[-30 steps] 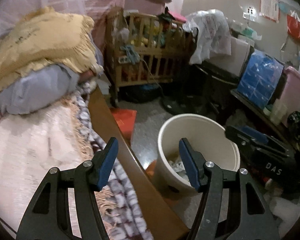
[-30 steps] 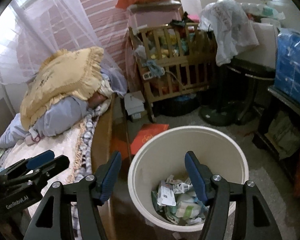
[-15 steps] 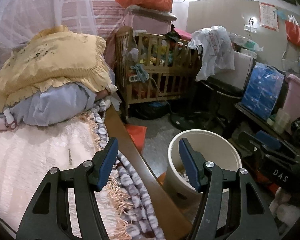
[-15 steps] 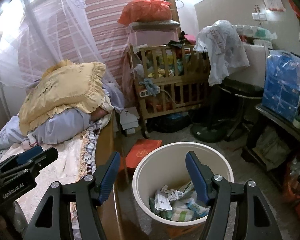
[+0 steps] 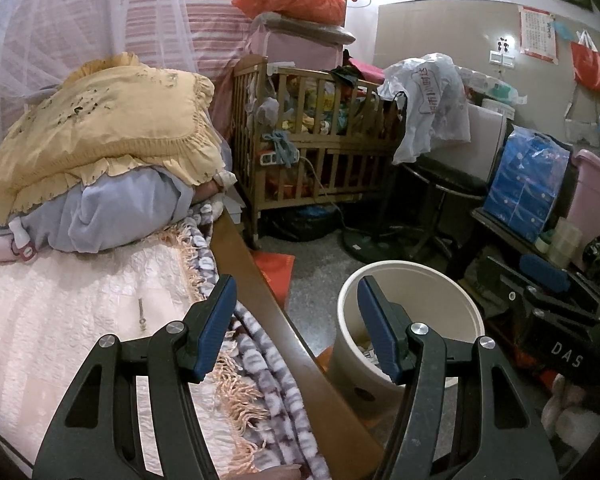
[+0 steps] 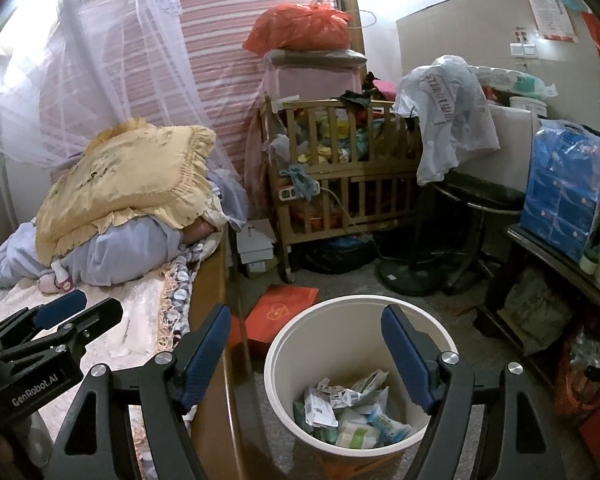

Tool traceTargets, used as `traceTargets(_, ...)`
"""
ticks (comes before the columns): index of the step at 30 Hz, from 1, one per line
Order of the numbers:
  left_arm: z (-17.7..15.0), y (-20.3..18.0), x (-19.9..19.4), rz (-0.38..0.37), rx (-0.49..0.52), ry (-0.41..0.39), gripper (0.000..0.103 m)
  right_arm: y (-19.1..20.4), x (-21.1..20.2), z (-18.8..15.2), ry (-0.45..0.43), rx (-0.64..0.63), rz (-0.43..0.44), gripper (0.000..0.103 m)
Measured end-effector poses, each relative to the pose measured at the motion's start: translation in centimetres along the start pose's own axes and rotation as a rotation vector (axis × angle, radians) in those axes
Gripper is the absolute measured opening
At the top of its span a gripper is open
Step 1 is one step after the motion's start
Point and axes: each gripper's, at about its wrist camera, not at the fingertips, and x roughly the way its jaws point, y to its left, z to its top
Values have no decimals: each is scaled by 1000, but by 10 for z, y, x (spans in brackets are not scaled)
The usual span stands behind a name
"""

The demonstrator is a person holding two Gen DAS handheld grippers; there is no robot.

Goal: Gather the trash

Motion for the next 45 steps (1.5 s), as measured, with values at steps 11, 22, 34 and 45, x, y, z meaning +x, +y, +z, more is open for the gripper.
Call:
traceTargets(11,-1,-2,1,-3,-2,4,62,1,3,3,10,-18,-2,79)
traceTargets(22,-3,-1,2,-3,-10,1,62,4,7,-1,19,-32,4,80)
traceTargets(34,-4,-2,3,-2,-16,7,62,5,9,-1,25,-34,7,81)
traceTargets(45,-5,-1,3,-2,-16,10,62,4,12,-5,31,-37,6,82)
